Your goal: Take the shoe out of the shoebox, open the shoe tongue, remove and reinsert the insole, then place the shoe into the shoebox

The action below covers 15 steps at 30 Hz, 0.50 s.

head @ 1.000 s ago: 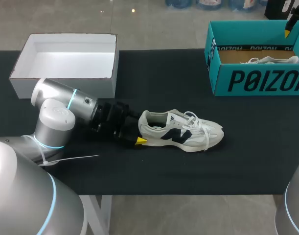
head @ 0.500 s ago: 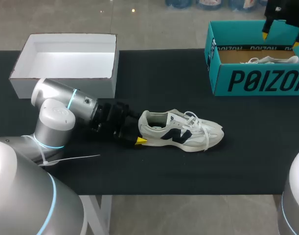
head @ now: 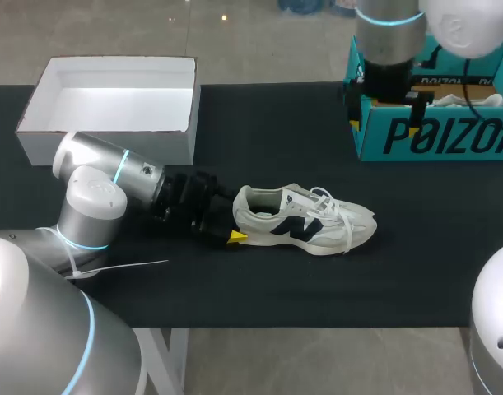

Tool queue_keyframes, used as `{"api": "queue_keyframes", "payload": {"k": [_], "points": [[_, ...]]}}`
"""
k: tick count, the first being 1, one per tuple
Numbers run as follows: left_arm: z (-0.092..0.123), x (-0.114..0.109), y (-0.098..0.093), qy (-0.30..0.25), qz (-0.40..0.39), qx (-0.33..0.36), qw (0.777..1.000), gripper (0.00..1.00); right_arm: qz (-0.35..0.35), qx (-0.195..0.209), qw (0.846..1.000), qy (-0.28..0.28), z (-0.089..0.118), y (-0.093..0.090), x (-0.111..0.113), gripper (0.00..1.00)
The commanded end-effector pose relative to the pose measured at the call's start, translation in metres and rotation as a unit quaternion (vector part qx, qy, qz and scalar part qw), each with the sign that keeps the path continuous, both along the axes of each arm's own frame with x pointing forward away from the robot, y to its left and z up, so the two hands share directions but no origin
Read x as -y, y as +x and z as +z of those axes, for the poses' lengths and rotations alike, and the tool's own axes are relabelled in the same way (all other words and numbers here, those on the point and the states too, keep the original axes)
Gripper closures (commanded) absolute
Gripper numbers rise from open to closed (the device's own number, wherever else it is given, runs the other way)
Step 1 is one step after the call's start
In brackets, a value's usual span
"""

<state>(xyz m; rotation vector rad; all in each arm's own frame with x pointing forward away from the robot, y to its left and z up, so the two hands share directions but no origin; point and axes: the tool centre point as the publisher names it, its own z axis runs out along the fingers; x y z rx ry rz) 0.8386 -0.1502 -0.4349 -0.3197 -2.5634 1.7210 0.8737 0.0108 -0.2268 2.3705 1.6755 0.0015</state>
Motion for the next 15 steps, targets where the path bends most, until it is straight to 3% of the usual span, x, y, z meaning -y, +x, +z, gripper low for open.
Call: {"api": "queue_keyframes", "payload": {"k": [1,5,15], "points": [[-0.002,0.002,0.000,0.000,0.001,0.001,1.000,1.00,0.005,-0.012,1.000,-0.028,-0.015,-0.012,-0.025,0.00],[-0.002,0.002,0.000,0.000,0.001,0.001,1.000,1.00,0.028,-0.029,0.999,-0.030,-0.026,-0.020,-0.042,0.00],[-0.002,0.002,0.000,0.000,0.001,0.001,1.000,1.00,0.036,-0.034,0.998,-0.029,-0.027,-0.020,-0.043,0.00]]}}
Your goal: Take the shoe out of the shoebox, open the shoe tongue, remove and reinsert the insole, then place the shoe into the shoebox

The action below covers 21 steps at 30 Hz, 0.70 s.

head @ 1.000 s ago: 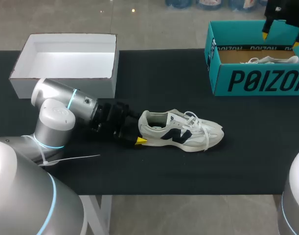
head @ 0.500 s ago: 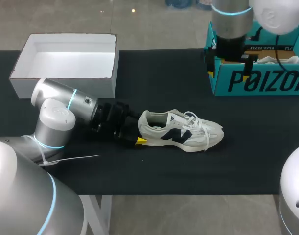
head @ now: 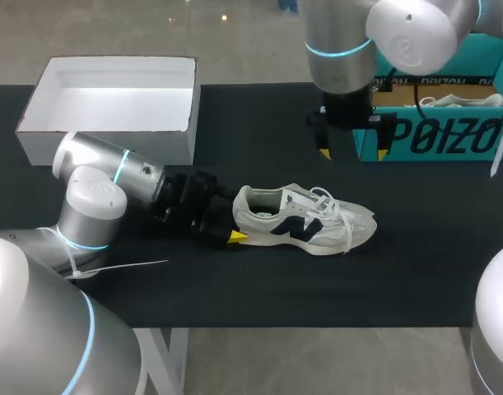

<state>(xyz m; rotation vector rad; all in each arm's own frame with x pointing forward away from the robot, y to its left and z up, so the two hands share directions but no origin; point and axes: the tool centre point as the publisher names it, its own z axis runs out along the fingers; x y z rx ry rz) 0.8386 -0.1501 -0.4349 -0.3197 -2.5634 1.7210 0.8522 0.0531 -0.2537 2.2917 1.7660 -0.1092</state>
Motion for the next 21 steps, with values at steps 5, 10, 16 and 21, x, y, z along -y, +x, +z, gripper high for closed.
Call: {"api": "queue_keyframes", "payload": {"k": [5,10,16,21], "points": [[-0.002,0.002,0.000,0.000,0.001,0.001,1.000,1.00,0.000,-0.001,1.000,-0.002,0.000,0.001,-0.001,0.00],[-0.002,0.002,0.000,0.000,0.001,0.001,1.000,1.00,0.008,-0.020,1.000,-0.016,-0.014,-0.008,-0.023,0.00],[-0.002,0.002,0.000,0.000,0.001,0.001,1.000,1.00,0.012,-0.047,0.998,-0.027,-0.042,-0.025,-0.058,0.00],[-0.002,0.002,0.000,0.000,0.001,0.001,1.000,1.00,0.007,-0.054,0.998,-0.017,-0.059,-0.034,-0.078,0.00]]}}
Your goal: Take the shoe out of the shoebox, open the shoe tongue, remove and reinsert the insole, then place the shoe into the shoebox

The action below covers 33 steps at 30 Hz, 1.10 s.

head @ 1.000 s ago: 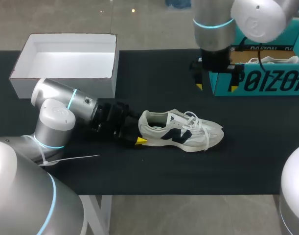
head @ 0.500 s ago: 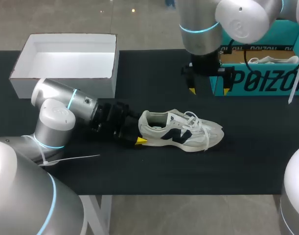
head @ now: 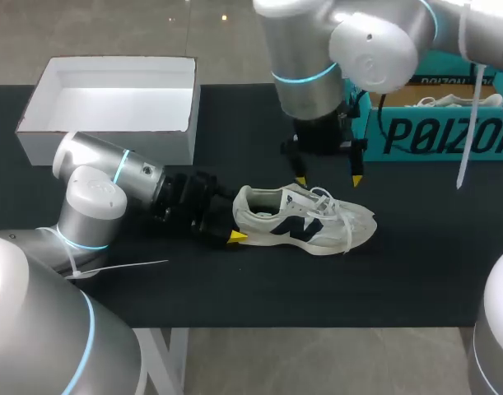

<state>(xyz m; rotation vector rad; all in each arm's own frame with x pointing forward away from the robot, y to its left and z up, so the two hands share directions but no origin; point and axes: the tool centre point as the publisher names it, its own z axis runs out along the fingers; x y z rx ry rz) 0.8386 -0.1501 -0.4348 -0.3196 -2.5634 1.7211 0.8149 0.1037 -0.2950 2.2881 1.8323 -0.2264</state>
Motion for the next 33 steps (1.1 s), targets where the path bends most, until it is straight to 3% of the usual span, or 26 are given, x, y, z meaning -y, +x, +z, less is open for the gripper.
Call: {"api": "queue_keyframes", "payload": {"k": [1,10,15,24,33], "points": [[-0.002,0.002,0.000,0.000,0.001,0.001,1.000,1.00,-0.006,-0.009,1.000,-0.002,-0.019,0.001,-0.032,0.00],[-0.002,0.002,0.000,0.000,0.001,0.001,1.000,1.00,0.001,-0.012,0.999,0.032,-0.025,-0.001,-0.060,0.00],[-0.002,0.002,0.000,0.000,0.001,0.001,1.000,1.00,0.017,-0.017,0.999,0.023,-0.038,0.004,-0.073,0.00],[-0.002,0.002,0.000,0.000,0.001,0.001,1.000,1.00,0.027,0.004,1.000,-0.001,-0.055,0.011,-0.069,0.00],[-0.002,0.002,0.000,0.000,0.001,0.001,1.000,1.00,0.019,-0.002,1.000,-0.003,-0.064,0.011,-0.052,0.00]]}}
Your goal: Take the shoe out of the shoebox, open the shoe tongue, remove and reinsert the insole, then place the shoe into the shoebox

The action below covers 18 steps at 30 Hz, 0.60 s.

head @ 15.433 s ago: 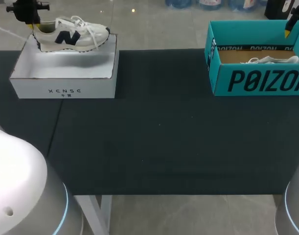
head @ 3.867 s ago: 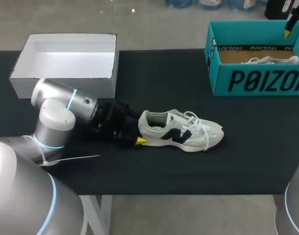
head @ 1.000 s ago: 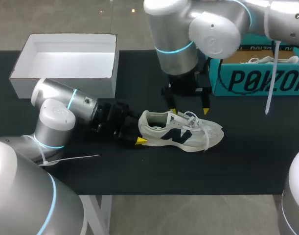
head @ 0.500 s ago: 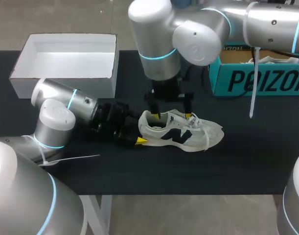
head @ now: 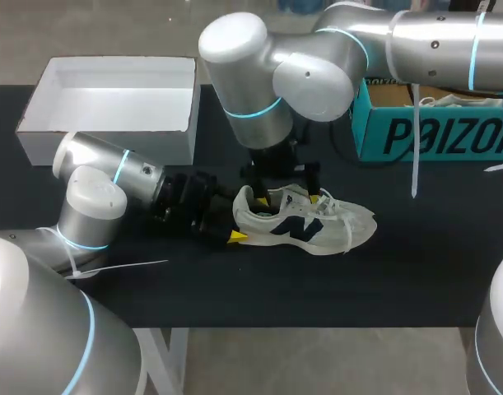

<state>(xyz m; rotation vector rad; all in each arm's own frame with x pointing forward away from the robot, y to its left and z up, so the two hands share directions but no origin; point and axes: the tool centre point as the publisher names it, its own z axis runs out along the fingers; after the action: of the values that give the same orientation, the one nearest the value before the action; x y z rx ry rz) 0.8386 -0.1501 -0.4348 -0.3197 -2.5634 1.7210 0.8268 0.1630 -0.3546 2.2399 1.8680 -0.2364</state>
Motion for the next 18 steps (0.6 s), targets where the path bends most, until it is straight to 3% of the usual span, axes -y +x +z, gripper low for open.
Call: {"api": "queue_keyframes", "payload": {"k": [1,2,4,6,18], "points": [[-0.002,0.002,0.000,0.000,0.001,0.001,1.000,1.00,-0.003,-0.003,1.000,0.006,-0.004,0.000,0.009,0.00],[-0.002,0.002,0.000,0.000,0.001,0.001,1.000,1.00,-0.008,-0.004,1.000,0.008,-0.004,0.000,0.014,0.56],[-0.002,0.002,0.000,0.000,0.001,0.001,1.000,1.00,-0.012,-0.004,1.000,0.010,-0.002,0.000,0.019,0.87],[-0.002,0.002,0.000,0.000,0.001,0.001,1.000,1.00,-0.015,-0.004,1.000,0.012,0.002,0.000,0.024,0.99],[-0.002,0.002,0.000,0.000,0.001,0.001,1.000,1.00,-0.049,0.014,0.998,0.033,0.022,0.000,0.057,1.00]]}}
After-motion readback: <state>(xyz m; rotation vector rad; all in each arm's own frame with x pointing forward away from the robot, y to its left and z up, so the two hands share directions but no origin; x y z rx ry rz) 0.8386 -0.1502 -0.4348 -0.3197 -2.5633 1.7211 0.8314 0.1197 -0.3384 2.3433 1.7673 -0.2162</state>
